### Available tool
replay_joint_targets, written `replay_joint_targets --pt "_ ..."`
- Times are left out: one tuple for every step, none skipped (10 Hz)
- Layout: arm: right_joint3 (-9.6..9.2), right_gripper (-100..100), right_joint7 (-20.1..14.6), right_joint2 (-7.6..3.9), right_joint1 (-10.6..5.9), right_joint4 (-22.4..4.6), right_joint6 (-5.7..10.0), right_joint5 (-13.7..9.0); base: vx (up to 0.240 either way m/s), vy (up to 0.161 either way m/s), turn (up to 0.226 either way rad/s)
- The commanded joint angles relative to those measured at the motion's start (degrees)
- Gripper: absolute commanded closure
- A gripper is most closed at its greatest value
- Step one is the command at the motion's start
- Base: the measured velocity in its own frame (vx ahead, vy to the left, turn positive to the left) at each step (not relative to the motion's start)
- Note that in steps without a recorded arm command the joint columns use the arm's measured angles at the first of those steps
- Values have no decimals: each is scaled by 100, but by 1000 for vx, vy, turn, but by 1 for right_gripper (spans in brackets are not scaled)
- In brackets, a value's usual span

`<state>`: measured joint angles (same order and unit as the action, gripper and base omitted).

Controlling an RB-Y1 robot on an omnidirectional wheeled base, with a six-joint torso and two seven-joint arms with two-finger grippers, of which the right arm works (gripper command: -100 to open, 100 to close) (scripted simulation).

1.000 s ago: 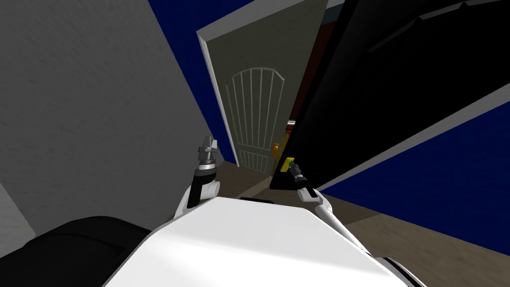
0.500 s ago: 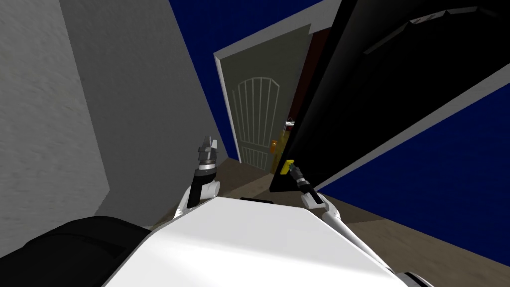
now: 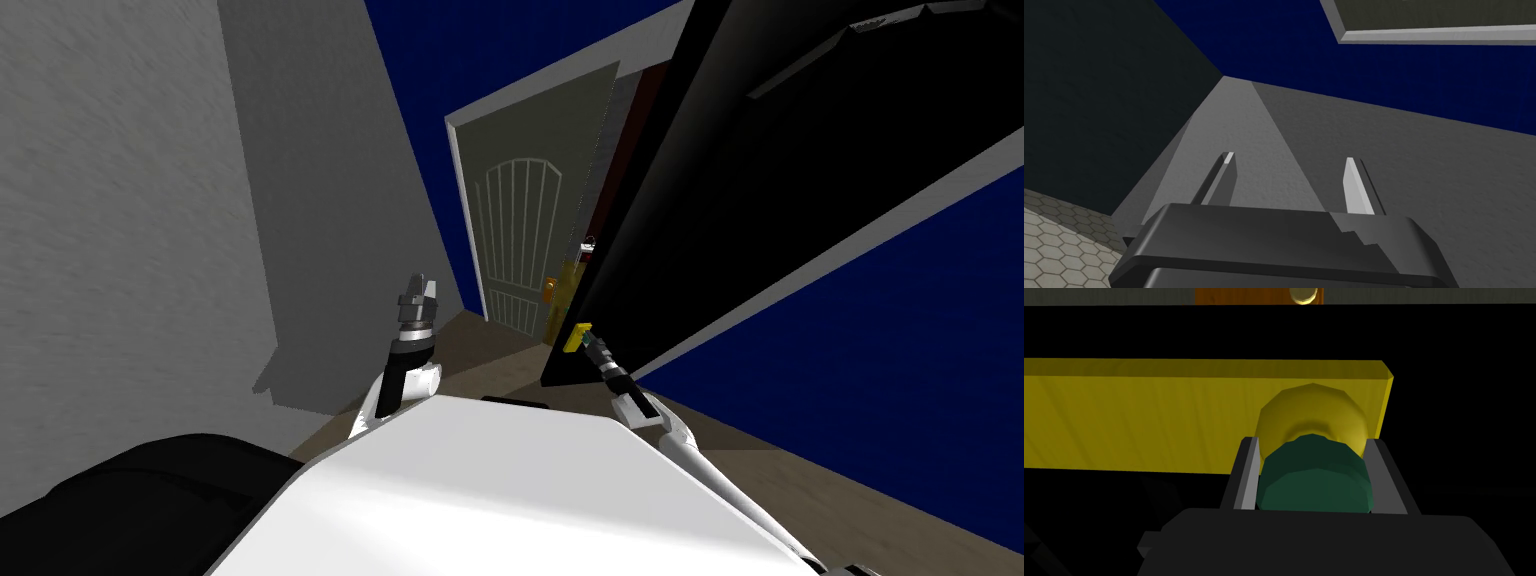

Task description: Pull the door open

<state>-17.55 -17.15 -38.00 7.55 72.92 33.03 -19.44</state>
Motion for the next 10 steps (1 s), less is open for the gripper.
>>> replay_joint_targets --pt "-108 100 -81 -178 134 40 175 -35 -199 -103 135" --pt "-170 100 -131 -287 195 62 288 -58 -202 -133 130" --pt "-229 100 -178 -390 252 83 394 -79 -228 -128 150" --pt "-279 100 -218 -479 301 101 485 -98 -234 -109 118" --pt "-319 100 -250 -549 340 115 557 -113 -182 -101 80" --pt "-295 100 -206 -484 307 101 489 -95 -78 -44 6" --pt "-379 100 -274 -586 362 64 637 -98 -145 -85 148" --pt "-396 100 -291 -613 370 56 675 -100 -219 -130 176" --pt "-432 100 -327 -671 388 40 756 -103 -180 -149 141" --pt "-472 100 -367 -735 407 23 844 -107 -193 -97 192"
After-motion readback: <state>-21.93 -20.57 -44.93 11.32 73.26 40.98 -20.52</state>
